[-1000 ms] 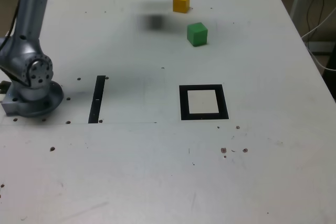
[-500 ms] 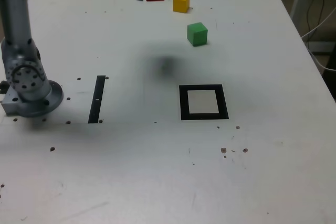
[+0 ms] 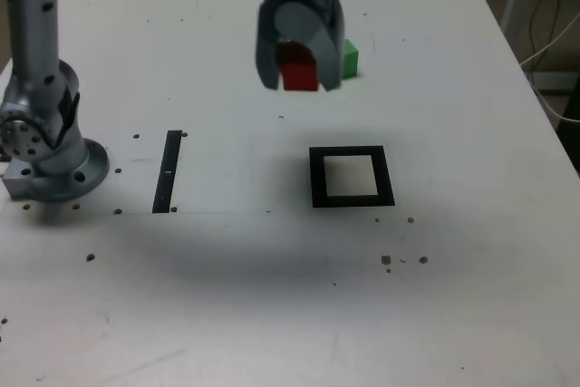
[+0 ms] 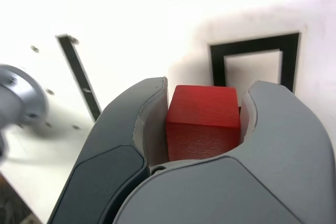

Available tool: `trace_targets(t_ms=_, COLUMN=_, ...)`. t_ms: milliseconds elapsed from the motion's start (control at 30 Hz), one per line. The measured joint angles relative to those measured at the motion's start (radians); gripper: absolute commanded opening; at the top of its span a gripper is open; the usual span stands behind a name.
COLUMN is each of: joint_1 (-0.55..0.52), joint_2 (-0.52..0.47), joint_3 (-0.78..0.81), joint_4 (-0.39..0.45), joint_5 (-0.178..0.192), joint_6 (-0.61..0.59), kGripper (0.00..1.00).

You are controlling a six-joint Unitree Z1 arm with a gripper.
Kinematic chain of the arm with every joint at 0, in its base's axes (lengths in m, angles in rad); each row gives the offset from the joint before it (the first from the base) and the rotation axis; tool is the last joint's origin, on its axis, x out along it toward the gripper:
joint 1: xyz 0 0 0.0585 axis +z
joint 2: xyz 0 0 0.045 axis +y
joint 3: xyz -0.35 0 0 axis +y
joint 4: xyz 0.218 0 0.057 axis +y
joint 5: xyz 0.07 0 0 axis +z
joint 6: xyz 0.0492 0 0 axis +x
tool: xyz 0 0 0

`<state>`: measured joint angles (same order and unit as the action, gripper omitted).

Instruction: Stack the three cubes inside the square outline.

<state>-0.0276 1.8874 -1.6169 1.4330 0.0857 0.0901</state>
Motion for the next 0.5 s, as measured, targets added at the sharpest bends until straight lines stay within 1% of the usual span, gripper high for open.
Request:
trace_targets(t_ms=67, joint_1=-0.018, joint_2=0.049, joint_3=-0.021, joint_4=0.000, joint_5=-0.022, joint_6=-0.038, kGripper=0.20)
trace_targets(t_ms=133, joint_1=-0.023, joint_2=0.092, joint_3=-0.037, joint_4=-0.001, joint_5=-0.032, joint_6=-0.062, kGripper=0.20)
trace_targets(t_ms=367, joint_1=-0.022, joint_2=0.156, joint_3=-0.089, joint_4=-0.004, joint_5=-0.023, joint_6=-0.095, kGripper=0.20)
trace_targets(t_ms=433, joint_1=-0.022, joint_2=0.178, joint_3=-0.088, joint_4=-0.015, joint_5=-0.023, joint_6=-0.103, kGripper=0.20)
trace_targets(t_ms=500, joint_1=-0.022, joint_2=0.193, joint_3=-0.075, joint_4=-0.039, joint_5=-0.032, joint_6=-0.109, kGripper=0.20)
